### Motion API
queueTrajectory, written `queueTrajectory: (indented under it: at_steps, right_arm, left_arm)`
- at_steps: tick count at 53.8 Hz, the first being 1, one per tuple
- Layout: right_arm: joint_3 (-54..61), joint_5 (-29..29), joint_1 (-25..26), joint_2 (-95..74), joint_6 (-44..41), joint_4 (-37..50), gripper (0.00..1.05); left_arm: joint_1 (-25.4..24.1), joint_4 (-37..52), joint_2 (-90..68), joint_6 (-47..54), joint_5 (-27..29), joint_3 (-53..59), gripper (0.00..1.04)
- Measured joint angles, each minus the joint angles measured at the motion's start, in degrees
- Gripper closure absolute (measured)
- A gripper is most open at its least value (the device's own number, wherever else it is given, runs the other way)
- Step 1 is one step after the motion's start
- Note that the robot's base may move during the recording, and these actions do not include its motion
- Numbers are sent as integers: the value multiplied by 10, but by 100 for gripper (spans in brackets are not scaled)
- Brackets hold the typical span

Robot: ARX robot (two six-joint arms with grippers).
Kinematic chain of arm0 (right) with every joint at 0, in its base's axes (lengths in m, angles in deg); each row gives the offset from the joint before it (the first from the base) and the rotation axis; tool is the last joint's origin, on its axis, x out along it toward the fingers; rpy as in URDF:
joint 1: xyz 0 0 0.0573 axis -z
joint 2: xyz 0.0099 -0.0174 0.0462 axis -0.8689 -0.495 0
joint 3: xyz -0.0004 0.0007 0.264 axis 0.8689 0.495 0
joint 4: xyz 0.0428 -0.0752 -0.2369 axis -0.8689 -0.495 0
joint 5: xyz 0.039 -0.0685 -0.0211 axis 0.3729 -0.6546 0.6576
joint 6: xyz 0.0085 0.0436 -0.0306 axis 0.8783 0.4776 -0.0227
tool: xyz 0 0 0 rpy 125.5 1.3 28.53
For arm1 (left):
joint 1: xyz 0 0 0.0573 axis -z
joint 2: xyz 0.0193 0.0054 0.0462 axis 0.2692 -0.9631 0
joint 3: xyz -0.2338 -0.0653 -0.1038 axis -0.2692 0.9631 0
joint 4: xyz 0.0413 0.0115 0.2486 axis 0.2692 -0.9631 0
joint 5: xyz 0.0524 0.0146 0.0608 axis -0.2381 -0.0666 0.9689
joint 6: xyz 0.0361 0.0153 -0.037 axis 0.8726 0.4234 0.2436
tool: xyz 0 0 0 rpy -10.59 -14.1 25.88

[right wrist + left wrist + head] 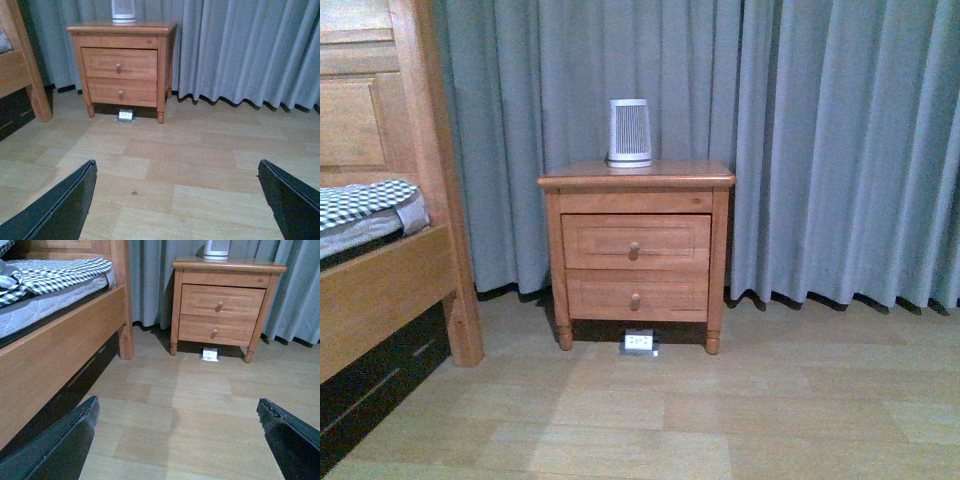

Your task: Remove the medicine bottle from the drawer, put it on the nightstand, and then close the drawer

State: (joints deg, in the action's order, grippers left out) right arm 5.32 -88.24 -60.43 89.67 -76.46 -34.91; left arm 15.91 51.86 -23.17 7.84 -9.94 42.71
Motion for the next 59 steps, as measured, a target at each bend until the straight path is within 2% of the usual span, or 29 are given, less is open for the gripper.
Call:
queueTrajectory:
  at_steps: [59]
  right_arm:
    - [0,0,0,0,0,0,7]
  left_arm:
    - [0,0,0,0,0,0,7]
